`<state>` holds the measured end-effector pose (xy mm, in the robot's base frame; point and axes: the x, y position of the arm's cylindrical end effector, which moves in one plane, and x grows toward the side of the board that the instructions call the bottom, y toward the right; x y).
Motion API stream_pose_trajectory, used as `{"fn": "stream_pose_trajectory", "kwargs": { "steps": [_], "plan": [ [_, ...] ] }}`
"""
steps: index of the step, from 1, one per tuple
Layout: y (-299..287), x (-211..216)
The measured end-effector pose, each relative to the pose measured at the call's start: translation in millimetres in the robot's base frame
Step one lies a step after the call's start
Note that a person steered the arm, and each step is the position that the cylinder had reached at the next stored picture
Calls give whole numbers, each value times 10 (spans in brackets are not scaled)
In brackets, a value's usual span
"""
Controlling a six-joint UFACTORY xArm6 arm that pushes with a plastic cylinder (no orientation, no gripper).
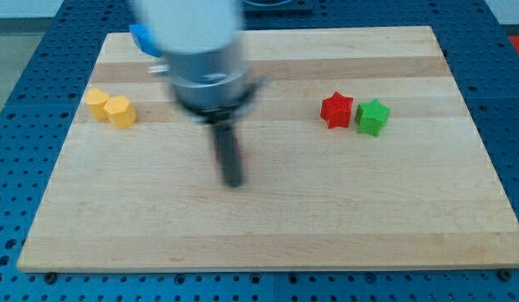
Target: Place the red circle to the top right of the red star
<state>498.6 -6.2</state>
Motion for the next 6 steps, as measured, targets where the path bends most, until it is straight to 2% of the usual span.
{"fn": "stream_pose_trajectory", "kwargs": {
  "steps": [1,2,3,4,5,6],
  "plan": [
    [155,-260],
    [-557,364],
    [-1032,-140],
    [124,-715],
    [920,-1041],
    [-247,-1017]
  ]
}}
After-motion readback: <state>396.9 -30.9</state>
